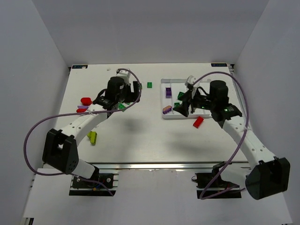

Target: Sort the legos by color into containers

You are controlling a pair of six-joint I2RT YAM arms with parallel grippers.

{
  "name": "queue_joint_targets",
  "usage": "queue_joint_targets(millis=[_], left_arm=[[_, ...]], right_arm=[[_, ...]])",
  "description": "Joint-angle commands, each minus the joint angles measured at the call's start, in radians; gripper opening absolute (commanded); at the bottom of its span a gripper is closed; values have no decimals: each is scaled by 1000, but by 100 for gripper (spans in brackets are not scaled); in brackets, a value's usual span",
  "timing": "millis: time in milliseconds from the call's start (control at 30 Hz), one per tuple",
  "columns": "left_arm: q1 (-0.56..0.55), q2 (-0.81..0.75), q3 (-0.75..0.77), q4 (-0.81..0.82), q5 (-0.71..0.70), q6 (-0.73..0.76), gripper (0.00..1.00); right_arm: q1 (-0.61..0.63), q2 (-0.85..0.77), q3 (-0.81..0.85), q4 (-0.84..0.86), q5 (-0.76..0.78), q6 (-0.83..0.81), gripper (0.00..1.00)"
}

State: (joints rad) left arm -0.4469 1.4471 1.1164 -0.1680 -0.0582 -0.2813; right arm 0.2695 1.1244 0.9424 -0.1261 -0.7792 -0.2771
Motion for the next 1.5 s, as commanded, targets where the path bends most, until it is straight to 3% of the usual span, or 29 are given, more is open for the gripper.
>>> queue_joint_targets(millis=[0,100,133,233,767,967,1133,1167,1200,1300,1400,1467], left_arm=[[14,24,-44,-21,14,-7,93],[62,55,-29,-59,-6,20,89],[65,56,-36,-42,-5,34,88],[68,73,-44,-70,1,86,83],[74,99,-64,-68,-83,149,83],[74,136,-26,-128,-100,156,74],[74,72,-18,-235,-286,47,71],[74,58,-24,-251,-307,22,73],[77,44,-32,-264,-319,-40,81],[125,-34,-110,-318,-307,-201,94],[169,-131,-213,-343,-288,-320,95],[186,-190,-260,-396,-383,-370,95]], right_arm=[[85,79,64,-89,231,-85,68],[96,126,78,-148,245,-138,52],[97,129,72,-158,264,-155,42],[97,115,26,-164,279,-215,34],[103,2,-57,-49,362,-226,37],[102,-8,-60,-40,365,-218,37],[103,-8,-57,-40,363,-209,37],[105,-8,-56,-41,362,-209,37],[105,-12,-54,-43,360,-208,37],[103,-28,-56,-38,359,-205,38],[105,-41,-57,-38,356,-205,39],[103,-54,-57,-38,354,-205,39]])
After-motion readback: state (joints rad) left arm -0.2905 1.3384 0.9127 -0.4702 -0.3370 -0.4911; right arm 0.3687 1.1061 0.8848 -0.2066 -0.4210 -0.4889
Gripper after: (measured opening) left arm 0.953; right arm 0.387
